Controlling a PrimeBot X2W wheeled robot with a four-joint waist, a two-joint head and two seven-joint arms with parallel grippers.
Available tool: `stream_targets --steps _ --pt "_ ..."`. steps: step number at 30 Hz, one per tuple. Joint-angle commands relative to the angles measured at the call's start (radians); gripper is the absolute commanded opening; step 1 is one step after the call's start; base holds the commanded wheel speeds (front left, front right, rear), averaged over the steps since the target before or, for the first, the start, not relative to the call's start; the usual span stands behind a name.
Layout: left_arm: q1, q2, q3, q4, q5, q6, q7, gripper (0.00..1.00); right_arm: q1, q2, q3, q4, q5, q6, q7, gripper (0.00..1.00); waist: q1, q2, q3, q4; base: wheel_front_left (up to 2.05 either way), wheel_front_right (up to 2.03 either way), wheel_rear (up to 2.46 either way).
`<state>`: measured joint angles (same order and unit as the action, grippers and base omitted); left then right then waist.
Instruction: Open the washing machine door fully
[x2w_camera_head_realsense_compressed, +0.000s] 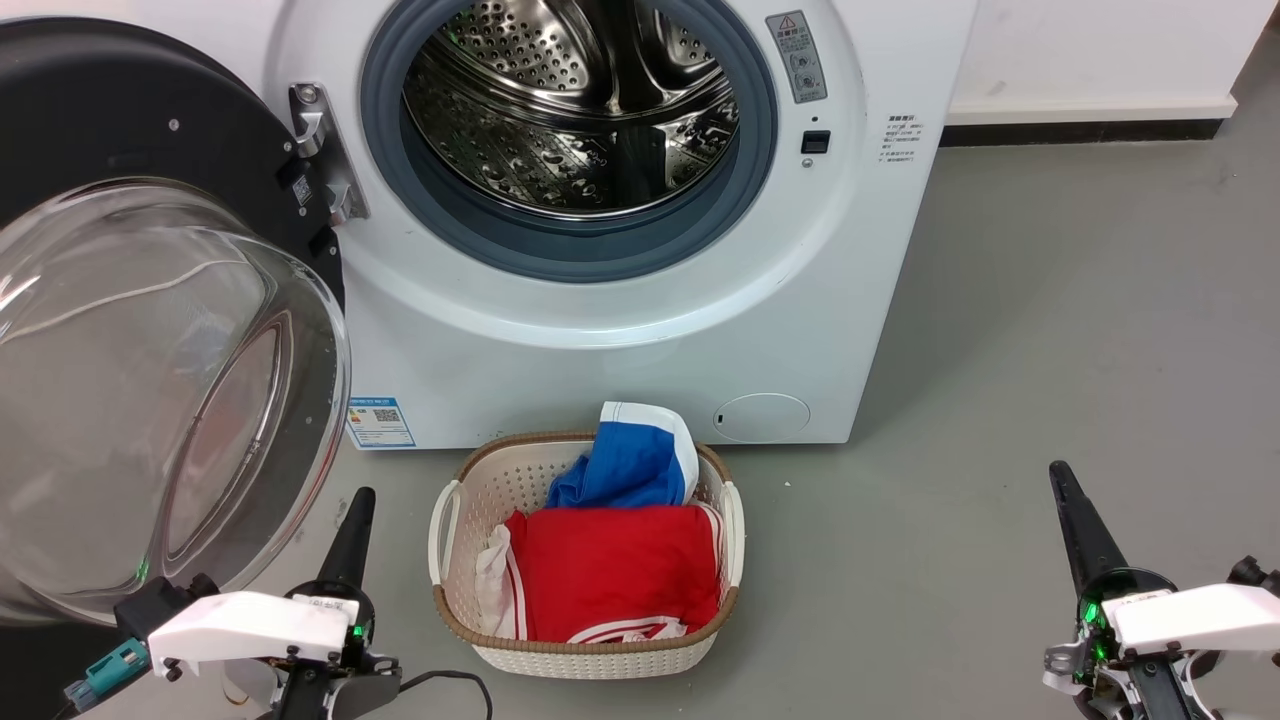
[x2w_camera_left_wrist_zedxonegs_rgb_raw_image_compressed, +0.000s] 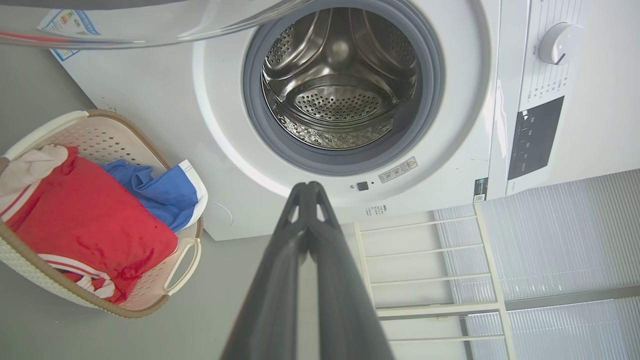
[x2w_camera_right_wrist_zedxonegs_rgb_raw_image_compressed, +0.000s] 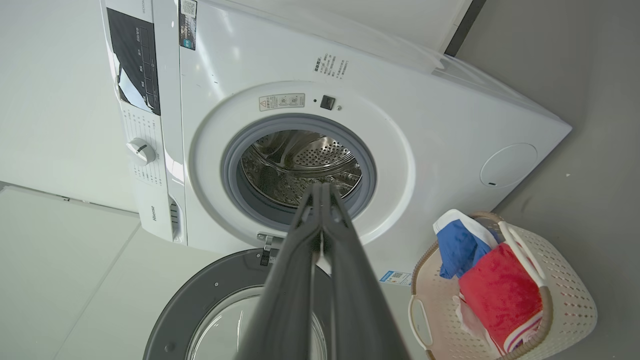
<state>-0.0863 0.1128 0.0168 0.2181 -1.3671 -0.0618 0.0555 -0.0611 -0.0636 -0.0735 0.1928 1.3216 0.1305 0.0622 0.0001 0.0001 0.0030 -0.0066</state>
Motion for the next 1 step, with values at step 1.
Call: stream_targets --steps 1 --pt "-0.020 -0.004 0.012 -0.001 -0.022 -0.011 0.005 0.00 -0.020 -0.005 -0.003 0.001 0.026 0.000 0.006 0.00 0.0000 -0.0001 0.000 0.000 0.00 0.00 0.00"
